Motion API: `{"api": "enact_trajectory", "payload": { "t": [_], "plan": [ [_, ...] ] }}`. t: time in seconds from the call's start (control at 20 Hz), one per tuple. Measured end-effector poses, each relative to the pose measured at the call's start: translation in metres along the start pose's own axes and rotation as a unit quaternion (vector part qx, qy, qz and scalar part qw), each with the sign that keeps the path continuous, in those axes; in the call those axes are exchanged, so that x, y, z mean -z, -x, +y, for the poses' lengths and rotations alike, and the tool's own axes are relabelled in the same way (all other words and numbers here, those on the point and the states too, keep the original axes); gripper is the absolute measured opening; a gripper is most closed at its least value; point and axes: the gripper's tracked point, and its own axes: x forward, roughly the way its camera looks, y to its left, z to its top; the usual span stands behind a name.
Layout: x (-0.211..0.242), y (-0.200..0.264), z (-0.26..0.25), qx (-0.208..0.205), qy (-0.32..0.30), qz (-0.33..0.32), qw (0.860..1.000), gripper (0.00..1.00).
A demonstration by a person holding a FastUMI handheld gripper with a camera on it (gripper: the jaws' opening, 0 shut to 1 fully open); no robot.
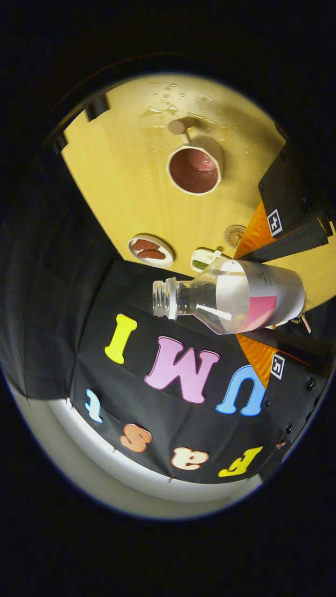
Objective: Take the bottle from table, then pour the juice into the cup, finally place the bottle on the coaster
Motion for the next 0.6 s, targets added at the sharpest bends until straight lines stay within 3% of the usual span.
{"api": "enact_trajectory", "payload": {
  "t": [0.15, 0.3, 0.45, 0.6],
  "plan": [
    [-0.004, 0.007, 0.012, -0.004, 0.125, -0.026, 0.992, 0.75],
    [-0.014, 0.015, 0.034, -0.011, 0.247, -0.071, 0.966, 0.75],
    [-0.019, 0.008, 0.068, -0.03, 0.377, -0.118, 0.918, 0.75],
    [-0.013, -0.003, 0.104, -0.056, 0.467, -0.154, 0.869, 0.75]
  ]
}}
